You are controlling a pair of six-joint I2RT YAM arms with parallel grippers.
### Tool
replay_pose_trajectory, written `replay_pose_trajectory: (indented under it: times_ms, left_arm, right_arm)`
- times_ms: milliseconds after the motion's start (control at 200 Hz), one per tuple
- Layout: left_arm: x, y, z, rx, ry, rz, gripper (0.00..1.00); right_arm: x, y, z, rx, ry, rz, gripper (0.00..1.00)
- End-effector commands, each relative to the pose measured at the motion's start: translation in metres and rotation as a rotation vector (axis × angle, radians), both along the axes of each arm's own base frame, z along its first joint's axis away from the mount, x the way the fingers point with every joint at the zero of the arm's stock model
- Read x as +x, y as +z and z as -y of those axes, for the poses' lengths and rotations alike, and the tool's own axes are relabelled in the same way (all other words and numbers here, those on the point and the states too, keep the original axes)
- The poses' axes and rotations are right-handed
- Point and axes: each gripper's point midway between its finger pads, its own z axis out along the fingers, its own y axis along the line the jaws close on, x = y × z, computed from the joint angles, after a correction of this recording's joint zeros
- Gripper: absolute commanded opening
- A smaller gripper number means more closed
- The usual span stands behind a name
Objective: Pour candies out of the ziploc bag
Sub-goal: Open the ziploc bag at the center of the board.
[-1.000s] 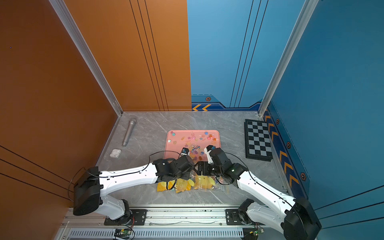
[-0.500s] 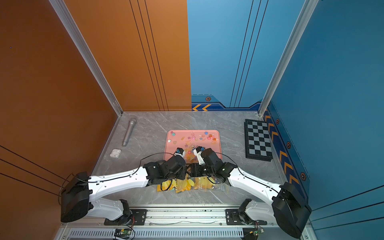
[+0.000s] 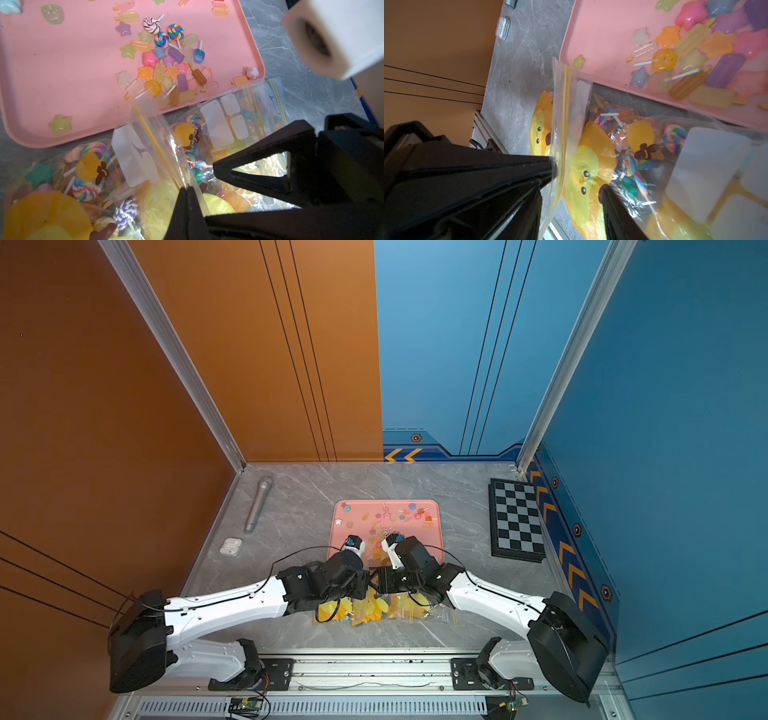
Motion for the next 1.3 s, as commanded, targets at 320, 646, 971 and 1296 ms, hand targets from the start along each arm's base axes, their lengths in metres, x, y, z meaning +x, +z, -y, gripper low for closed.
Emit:
replay_pose_trajectory:
  times_ms: [320,646,971,1296]
  left_arm:
    - [-0.001,0.008,0.001,-0.062,-0.014,-0.004,0.0]
    - [-0.003,0.009,0.001,-0.082,-0.023,-0.015,0.0]
    - [-0.002,0.011,-0.013,-0.091,0.0,-0.012,0.0]
    - [-0.002,0.012,-0.032,-0.077,0.041,0.009,0.0]
  right_arm:
    - [0.01,0.008,-0.015,0.03,0.0,0.005,0.28]
    - [0.011,0.007,-0.02,0.042,0.011,-0.003,0.04]
    - [0.015,0.005,-0.012,0.021,-0.026,0.01,0.0]
    - [0.021,0.008,0.003,0.025,-0.088,0.026,0.0]
